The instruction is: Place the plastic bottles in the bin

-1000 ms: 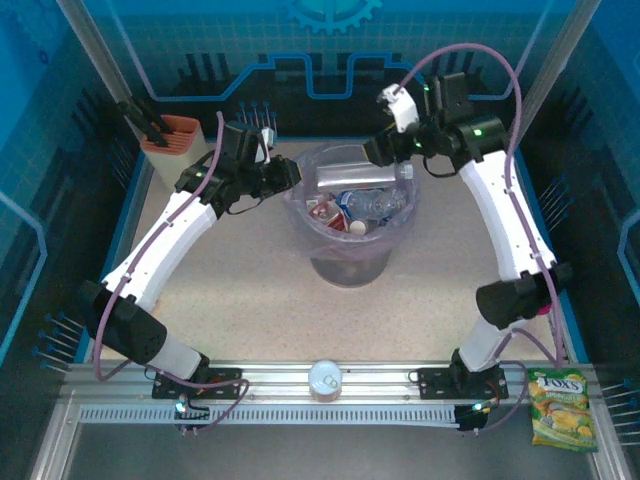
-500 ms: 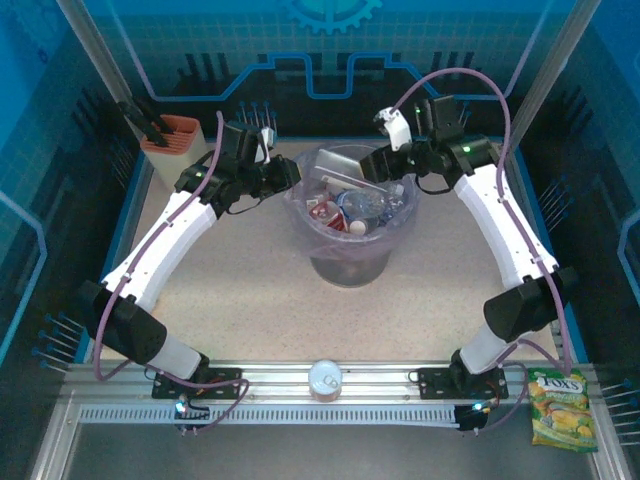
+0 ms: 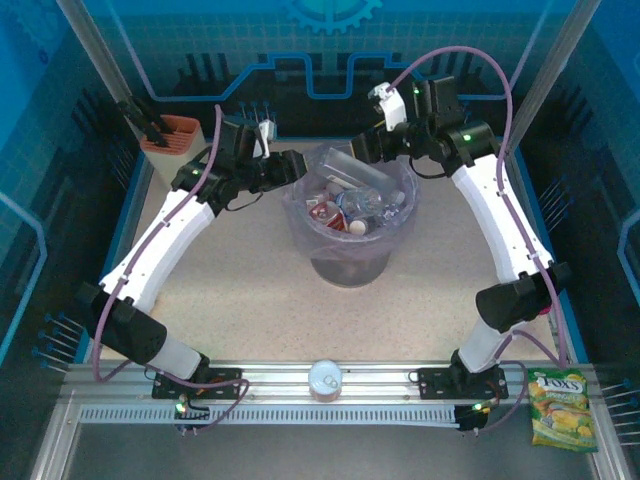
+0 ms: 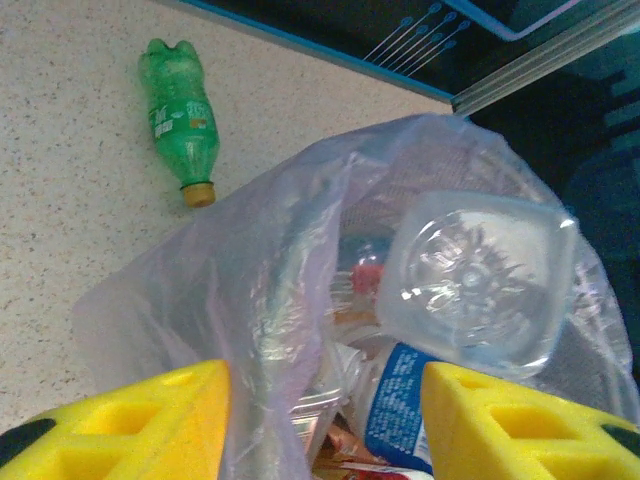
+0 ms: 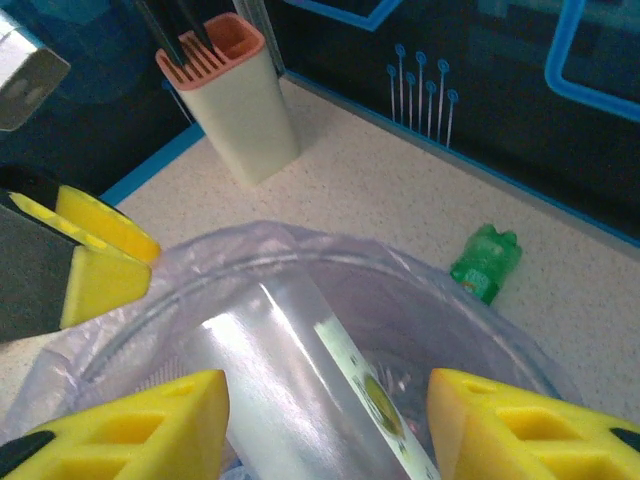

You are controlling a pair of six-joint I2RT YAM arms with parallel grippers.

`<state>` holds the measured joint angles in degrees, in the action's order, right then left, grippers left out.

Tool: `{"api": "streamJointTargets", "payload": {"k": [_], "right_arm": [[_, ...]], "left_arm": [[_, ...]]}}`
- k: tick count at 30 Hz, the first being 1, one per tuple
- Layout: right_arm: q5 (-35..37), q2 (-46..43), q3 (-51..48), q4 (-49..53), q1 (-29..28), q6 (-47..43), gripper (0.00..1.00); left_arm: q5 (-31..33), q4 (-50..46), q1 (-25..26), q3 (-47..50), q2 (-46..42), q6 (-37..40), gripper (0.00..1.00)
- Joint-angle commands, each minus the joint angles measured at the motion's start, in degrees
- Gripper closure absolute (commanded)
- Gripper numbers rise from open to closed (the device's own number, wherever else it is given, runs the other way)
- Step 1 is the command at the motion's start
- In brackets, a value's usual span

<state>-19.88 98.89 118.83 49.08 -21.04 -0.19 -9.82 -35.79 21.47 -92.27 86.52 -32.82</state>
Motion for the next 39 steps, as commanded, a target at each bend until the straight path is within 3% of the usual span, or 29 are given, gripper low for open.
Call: {"api": "streamJointTargets", "payload": {"k": [1,5,14,24,29,32,39], "right_arm": [[0.9,4.2,3.6,2.4,-3.9,-1.9,0.43],[3.8,7.1,3.7,3.9,-6.0,-4.1,0.42],[-2.1,9.0,0.3,3.5,-7.3,-4.5,0.46],[-3.9,8.9,-4.3,2.7,-8.7,-4.0,0.47],[-3.2,9.8,1.9,2.8,-8.1,-2.8,0.46],[-3.0,11.1,7.1,3.5,-8.0,-2.1,0.43],[-1.8,11.9,13.9,3.0,-6.8,-0.5,0.32]], "left_arm": [[0.4,-1.5,-0.5,-2.7,-0.9,1.7,0.44],[0.4,-1.6,-0.5,-1.2,-1.8,1.5,0.45],[-0.1,-0.2,-0.5,1.8,-2.7,0.0,0.46],[-0.1,0.1,-0.5,2.3,-2.5,0.0,0.49],[-0.4,0.0,-0.5,0.4,-2.0,0.5,0.48],[0.2,-1.0,-0.5,-1.8,-1.6,1.8,0.45],[3.2,-2.9,-1.7,-5.0,-2.6,6.6,0.23]]}}
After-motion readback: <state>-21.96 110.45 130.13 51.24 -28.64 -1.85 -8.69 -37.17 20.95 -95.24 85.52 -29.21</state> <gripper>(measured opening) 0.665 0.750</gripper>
